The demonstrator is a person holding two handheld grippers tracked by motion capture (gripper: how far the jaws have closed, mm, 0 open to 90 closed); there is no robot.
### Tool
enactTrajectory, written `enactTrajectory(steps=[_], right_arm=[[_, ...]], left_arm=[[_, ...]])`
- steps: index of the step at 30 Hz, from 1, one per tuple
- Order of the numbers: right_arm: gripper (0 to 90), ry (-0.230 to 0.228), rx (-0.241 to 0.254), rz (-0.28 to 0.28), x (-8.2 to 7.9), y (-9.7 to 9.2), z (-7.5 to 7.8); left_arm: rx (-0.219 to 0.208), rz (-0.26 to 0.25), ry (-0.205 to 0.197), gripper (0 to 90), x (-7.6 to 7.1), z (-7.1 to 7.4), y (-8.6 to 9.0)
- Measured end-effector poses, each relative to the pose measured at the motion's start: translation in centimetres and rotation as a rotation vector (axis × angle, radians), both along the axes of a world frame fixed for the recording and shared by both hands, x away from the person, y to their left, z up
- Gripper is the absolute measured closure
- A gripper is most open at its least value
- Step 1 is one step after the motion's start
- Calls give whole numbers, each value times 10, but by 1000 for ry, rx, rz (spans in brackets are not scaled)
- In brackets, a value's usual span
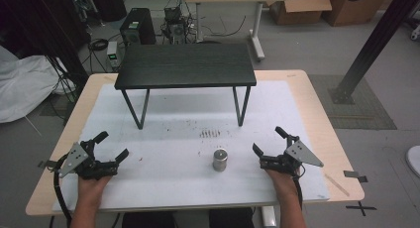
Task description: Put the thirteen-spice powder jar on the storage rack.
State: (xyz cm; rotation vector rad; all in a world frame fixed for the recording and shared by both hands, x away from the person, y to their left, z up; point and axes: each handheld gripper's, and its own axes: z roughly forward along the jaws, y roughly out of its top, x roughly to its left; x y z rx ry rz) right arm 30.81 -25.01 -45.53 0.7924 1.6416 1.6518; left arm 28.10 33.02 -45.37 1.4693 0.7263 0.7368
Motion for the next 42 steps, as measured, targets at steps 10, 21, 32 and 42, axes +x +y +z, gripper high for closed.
enactTrajectory(steps=[10,21,32,42], right_arm=[[0,-3,-4,6,0,0,0],[0,-10,4,6,-1,0,0],[0,15,5,8,2,-1,1],[0,41,22,40,1,0,11]], left_arm=[[0,-1,-1,2,0,0,0],[-3,-1,1,2,0,0,0],[-3,-1,-2,2,0,0,0],[-3,-1,-2,2,0,0,0]])
